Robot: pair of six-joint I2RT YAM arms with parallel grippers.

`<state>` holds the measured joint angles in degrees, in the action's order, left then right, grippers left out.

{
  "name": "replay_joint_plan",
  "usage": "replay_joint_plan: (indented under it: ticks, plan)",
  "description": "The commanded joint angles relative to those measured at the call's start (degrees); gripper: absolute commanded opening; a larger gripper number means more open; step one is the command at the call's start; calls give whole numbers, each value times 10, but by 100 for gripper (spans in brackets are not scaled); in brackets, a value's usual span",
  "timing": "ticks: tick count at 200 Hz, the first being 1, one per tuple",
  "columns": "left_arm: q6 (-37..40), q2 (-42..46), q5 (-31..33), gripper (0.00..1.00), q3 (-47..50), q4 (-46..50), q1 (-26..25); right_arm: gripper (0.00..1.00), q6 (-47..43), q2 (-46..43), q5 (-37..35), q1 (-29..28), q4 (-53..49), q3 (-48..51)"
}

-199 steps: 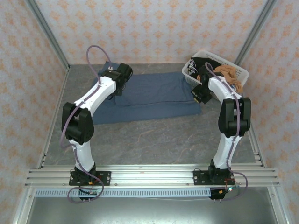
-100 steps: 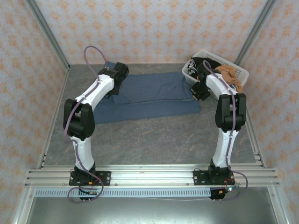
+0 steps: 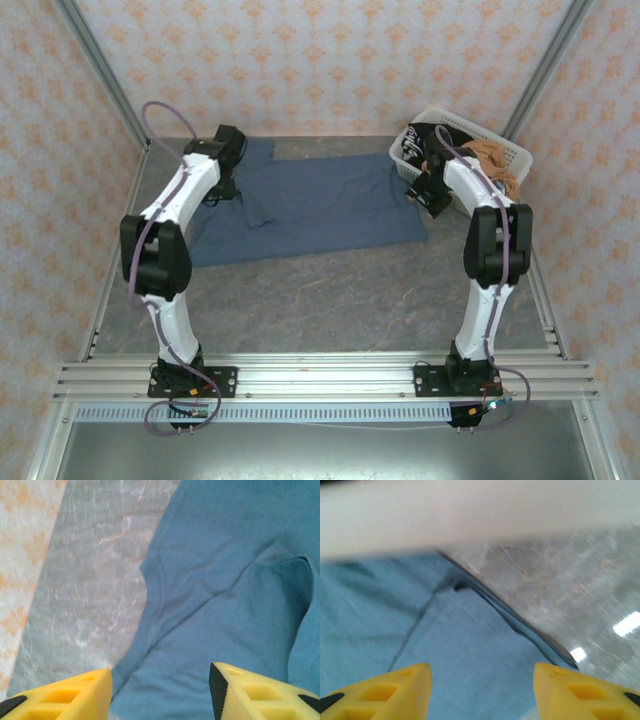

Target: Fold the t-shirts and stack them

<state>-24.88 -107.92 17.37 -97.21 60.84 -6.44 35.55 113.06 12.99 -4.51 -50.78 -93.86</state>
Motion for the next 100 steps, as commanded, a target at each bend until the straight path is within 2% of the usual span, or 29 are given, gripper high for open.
replay_joint_plan:
  ticks: [1, 14, 25, 54, 71, 100]
  plan:
    - [-86, 97, -101, 50, 86, 10, 21, 54, -22, -93, -23, -9, 3, 76]
    - [-125, 125, -148, 45, 153, -26, 28, 49, -26, -115, -19, -17, 27, 124]
    - [-155, 130, -185, 41, 195, -60, 32, 39, -29, -117, -6, -25, 50, 151]
    - [-213, 76, -228, 25, 231, -116, 38, 19, -40, -70, -1, -43, 81, 152]
    - [-239, 39, -230, 22, 233, -135, 46, 17, -39, -33, -6, -46, 92, 138]
    - [-264, 3, -190, 19, 239, -133, 49, 17, -43, 20, -14, -53, 87, 120]
